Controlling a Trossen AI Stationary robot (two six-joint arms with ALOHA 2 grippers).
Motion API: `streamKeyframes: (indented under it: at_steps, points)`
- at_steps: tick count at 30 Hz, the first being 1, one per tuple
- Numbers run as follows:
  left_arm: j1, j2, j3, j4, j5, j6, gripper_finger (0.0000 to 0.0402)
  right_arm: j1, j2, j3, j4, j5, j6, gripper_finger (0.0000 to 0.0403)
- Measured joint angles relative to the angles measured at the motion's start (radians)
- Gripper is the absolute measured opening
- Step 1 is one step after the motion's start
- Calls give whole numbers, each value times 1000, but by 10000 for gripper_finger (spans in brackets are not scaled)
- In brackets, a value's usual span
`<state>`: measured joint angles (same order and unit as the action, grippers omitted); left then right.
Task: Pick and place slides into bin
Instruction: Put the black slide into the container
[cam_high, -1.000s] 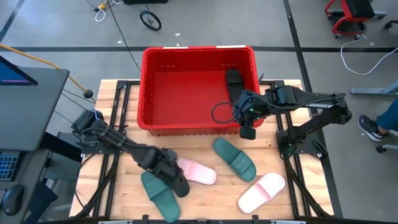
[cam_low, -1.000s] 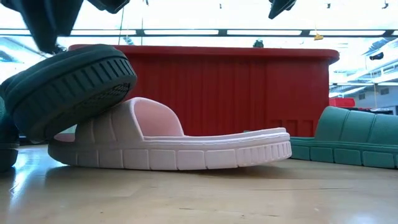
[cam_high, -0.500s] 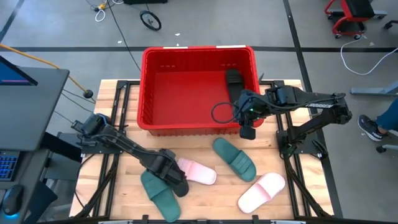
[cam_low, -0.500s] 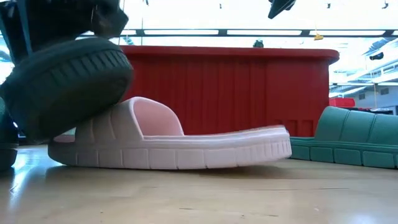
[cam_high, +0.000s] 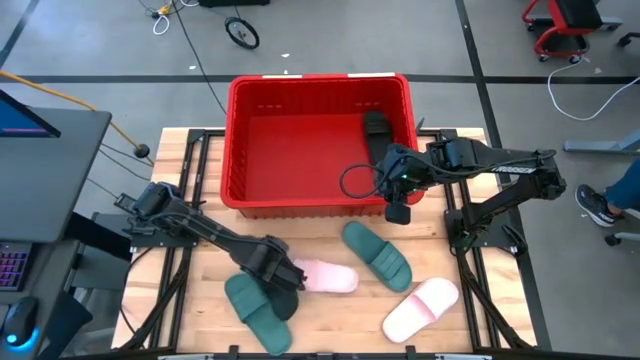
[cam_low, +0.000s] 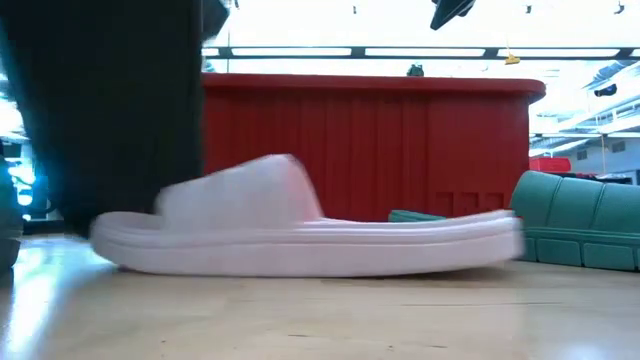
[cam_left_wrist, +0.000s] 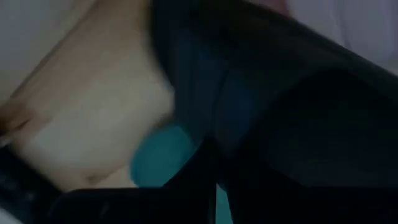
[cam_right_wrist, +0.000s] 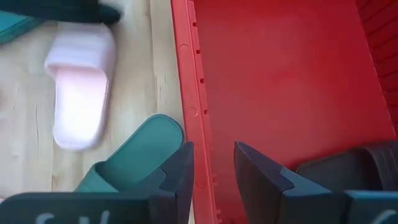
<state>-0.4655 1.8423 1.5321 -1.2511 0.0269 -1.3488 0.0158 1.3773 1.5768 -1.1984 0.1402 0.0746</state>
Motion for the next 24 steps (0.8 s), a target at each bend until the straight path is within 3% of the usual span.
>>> streamKeyframes:
  at_steps: [6,10,15,18,24]
  points:
    - [16,0,324,-19,-72,148,11,0,0,0,3,45,0,119]
    - [41,-1,562,-28,-200,261,11,0,-7,0,-29,77,32,119]
    - [115,-2,789,-58,-397,521,11,36,-55,0,-146,22,215,119]
    - [213,-14,819,-54,-490,714,11,96,-92,0,-173,8,337,119]
    - [515,3,782,-5,-517,1012,11,224,-131,0,-145,46,442,119]
